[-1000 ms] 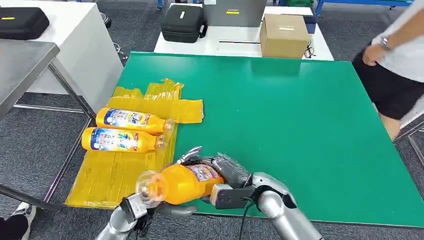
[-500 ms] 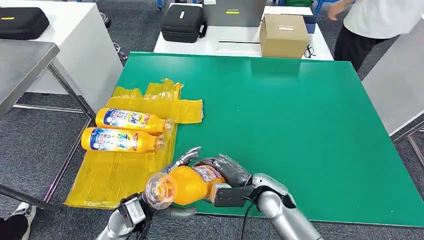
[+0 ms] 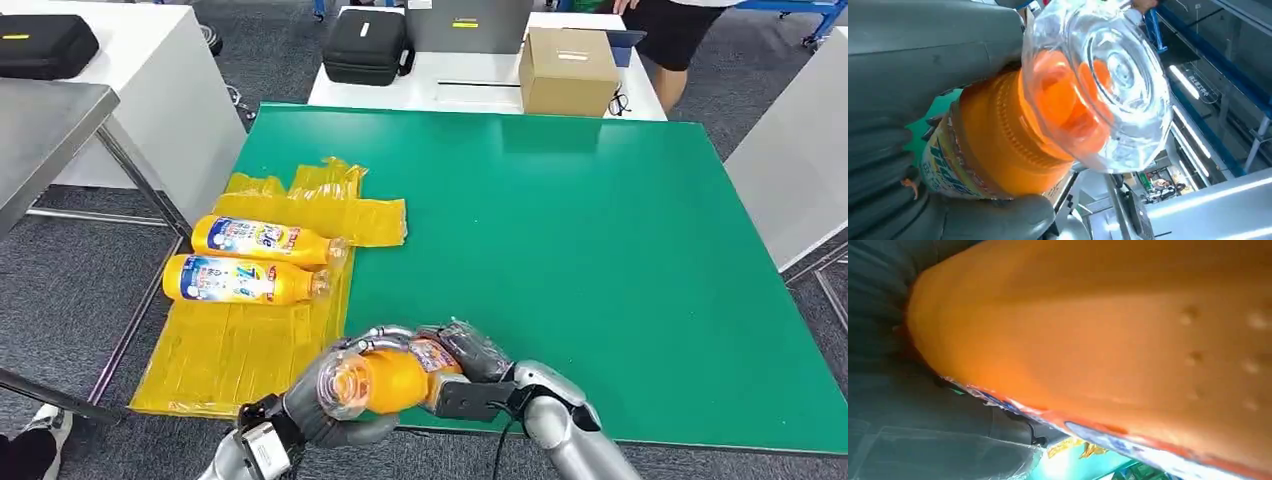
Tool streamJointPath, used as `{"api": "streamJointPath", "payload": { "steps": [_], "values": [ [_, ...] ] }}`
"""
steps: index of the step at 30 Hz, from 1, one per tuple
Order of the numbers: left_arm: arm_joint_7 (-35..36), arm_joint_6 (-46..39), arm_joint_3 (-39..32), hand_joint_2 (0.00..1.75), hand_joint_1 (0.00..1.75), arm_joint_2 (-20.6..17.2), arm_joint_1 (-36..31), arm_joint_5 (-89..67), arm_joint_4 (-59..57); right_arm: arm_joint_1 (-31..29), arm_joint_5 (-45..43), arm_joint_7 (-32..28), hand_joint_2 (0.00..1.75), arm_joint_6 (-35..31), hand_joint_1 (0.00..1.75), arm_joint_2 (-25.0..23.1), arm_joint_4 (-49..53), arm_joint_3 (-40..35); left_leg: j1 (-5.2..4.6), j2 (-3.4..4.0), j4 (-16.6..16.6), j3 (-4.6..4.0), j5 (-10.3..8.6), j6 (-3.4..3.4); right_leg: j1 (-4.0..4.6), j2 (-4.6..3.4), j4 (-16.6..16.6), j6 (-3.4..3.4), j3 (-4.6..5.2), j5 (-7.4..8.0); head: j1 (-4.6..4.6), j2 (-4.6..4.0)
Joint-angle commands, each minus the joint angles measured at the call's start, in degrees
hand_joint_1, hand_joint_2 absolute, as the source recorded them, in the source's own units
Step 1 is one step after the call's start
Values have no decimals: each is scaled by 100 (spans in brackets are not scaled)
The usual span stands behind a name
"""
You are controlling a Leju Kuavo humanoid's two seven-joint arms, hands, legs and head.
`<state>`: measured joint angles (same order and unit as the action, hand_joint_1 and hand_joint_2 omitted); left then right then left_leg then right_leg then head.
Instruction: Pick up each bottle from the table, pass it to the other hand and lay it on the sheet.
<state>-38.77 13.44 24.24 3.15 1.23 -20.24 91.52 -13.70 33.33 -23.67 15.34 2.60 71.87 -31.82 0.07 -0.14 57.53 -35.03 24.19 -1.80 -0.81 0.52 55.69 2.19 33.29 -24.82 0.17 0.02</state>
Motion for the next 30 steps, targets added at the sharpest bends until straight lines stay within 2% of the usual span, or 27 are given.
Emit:
{"api": "streamJointPath", "payload": {
  "steps": [1,2,3,4,5,6,13,14,18,25,30],
  "values": [
    [-123,42,458,175,175,-157,-299,-63,-260,4,104,87,175,-83,171,90,-229,63,4,-9,-3,14,4,7,5,6,-5,-7,-18,-6,-2,0],
    [-123,32,415,175,175,-143,-300,-72,-297,23,122,81,175,-92,173,110,-167,55,2,-8,-4,12,3,5,3,5,-5,-5,-14,-5,-2,0],
    [-123,20,395,175,175,-139,-299,-82,-309,34,124,81,175,-96,161,117,-137,57,4,-9,-2,18,6,7,4,5,-5,-7,-21,-7,-2,0],
    [-123,16,349,175,175,-126,-282,-86,-315,60,127,82,175,-106,141,128,-62,67,2,-8,-2,10,2,4,2,5,-3,-4,-12,-4,-2,0],
    [-123,0,289,175,175,-113,-255,-112,-308,101,144,77,175,-127,82,143,44,76,4,-9,-2,19,6,7,4,5,-4,-7,-22,-8,-2,0],
    [-123,-10,258,175,175,-103,-247,-130,-302,130,156,73,175,-144,10,154,106,87,3,-8,-3,13,4,5,3,5,-5,-6,-15,-5,-2,0],
    [-123,13,235,175,175,-110,-248,-126,-291,172,152,74,175,-146,10,171,194,97,1,-3,-3,8,3,6,0,-1,-2,-6,-9,-3,-2,0],
    [-123,-89,159,175,175,-59,-222,-264,-295,208,169,71,175,-173,0,162,241,132,4,-2,0,15,7,9,4,-2,-2,-9,-18,-6,-2,0],
    [71,-687,-184,175,175,49,-111,-912,83,418,171,44,175,-254,0,189,723,281,4,-7,1,11,7,9,3,3,1,-9,-13,-9,-2,0],
    [1221,-2150,-495,175,175,92,-2,-2407,1162,399,251,79,175,-298,0,-55,666,541,4,1,4,1,6,6,4,-4,4,-6,-2,-4,-2,0],
    [2025,-2769,-679,175,175,85,25,-3278,1271,385,252,71,175,-473,0,-169,739,743,4,5,0,5,5,8,3,-9,2,-8,-5,-3,-2,0]
  ]
}}
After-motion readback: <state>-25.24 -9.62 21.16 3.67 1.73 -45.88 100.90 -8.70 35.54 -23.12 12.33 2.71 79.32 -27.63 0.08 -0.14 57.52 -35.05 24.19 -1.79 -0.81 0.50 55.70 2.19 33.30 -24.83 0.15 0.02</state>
